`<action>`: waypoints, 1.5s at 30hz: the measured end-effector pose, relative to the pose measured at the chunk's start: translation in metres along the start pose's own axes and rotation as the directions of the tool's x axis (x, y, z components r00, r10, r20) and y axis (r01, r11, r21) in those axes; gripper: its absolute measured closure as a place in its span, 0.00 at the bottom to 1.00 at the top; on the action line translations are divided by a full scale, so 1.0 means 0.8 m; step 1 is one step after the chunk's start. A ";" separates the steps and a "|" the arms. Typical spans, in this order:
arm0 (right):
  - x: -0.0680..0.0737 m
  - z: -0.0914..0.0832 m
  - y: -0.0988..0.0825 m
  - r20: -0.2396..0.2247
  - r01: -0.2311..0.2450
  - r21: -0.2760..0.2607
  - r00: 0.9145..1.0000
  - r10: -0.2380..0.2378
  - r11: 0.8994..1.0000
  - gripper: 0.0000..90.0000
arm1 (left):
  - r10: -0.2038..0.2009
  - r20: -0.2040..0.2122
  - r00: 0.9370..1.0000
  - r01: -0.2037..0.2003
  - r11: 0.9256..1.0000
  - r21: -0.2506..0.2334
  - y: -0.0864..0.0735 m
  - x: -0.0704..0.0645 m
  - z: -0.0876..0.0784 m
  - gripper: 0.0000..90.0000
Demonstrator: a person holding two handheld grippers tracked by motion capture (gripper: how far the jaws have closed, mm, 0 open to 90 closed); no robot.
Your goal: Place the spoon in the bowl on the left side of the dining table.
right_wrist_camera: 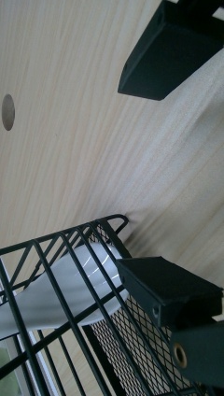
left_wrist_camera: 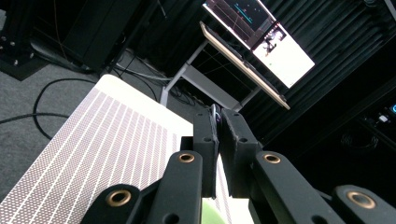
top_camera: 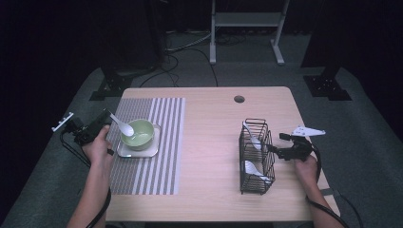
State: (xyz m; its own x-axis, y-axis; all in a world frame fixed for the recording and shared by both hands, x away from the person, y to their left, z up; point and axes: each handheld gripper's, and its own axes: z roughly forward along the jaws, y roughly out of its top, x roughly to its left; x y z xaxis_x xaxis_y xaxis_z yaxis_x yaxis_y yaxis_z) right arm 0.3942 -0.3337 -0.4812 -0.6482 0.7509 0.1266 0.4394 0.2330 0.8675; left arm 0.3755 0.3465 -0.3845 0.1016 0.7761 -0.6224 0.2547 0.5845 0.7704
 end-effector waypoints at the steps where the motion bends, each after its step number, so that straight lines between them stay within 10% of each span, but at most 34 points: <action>1: 0.000 0.000 0.000 0.000 0.000 0.000 1.000 0.000 1.000 0.14 | 0.004 -0.002 1.000 -0.004 1.000 0.004 -0.001 0.002 0.000 0.94; 45: 0.000 0.000 0.000 -0.002 0.000 0.001 1.000 0.000 1.000 0.14 | -0.024 -0.039 0.999 0.027 0.996 0.085 -0.043 0.039 0.015 0.92</action>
State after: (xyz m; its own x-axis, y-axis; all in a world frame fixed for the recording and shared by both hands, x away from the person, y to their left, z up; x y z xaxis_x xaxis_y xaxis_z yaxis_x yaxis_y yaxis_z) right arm 0.3943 -0.3337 -0.4812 -0.6499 0.7493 0.1275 0.4397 0.2338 0.8672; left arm 0.3817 0.3476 -0.4325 0.0579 0.7703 -0.6350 0.3379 0.5834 0.7386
